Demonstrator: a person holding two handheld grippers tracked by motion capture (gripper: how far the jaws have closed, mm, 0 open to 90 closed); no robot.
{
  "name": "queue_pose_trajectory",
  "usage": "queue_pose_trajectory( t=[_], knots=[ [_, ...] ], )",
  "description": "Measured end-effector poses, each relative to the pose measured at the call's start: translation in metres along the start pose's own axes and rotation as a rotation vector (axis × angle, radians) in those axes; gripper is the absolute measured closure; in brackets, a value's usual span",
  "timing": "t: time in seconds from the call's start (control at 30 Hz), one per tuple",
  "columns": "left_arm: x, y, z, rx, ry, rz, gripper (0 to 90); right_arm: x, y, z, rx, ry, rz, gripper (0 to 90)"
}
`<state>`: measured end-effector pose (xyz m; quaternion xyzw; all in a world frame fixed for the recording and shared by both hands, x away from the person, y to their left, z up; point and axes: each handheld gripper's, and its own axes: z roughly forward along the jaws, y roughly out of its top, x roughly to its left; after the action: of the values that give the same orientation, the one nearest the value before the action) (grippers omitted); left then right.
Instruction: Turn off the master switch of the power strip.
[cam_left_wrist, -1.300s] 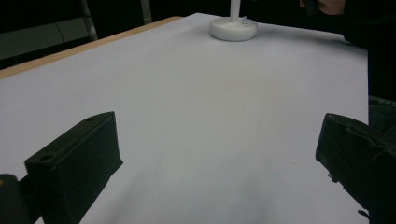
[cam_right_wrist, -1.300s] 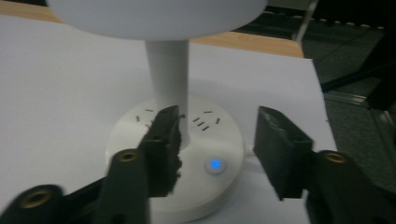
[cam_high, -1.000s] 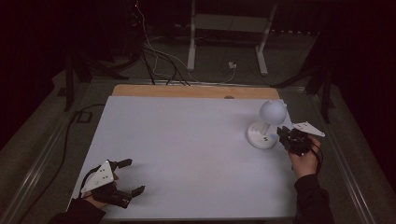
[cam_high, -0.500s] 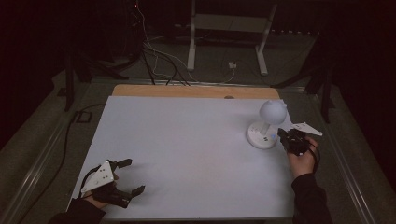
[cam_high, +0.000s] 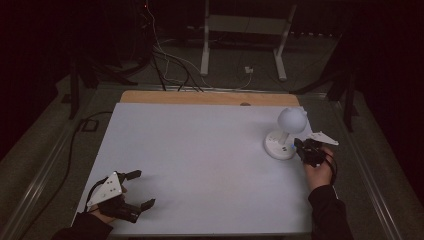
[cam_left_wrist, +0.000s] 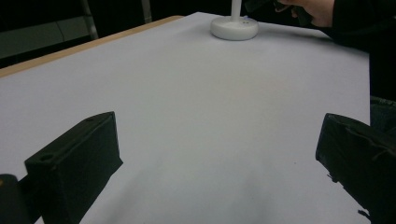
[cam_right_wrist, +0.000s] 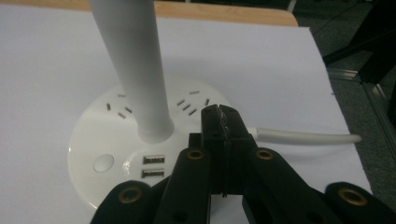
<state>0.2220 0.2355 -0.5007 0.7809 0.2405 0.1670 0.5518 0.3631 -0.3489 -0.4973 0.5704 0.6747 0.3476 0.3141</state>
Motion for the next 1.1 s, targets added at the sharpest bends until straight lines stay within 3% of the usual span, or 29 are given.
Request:
queue_pose_trajectory(
  t=[1.1],
  knots=[
    [0.0000, -0.0002, 0.0003, 0.002, -0.004, -0.007, 0.3, 0.0017, -0.0097, 0.0102, 0.012, 0.004, 0.008, 90.0]
  ],
)
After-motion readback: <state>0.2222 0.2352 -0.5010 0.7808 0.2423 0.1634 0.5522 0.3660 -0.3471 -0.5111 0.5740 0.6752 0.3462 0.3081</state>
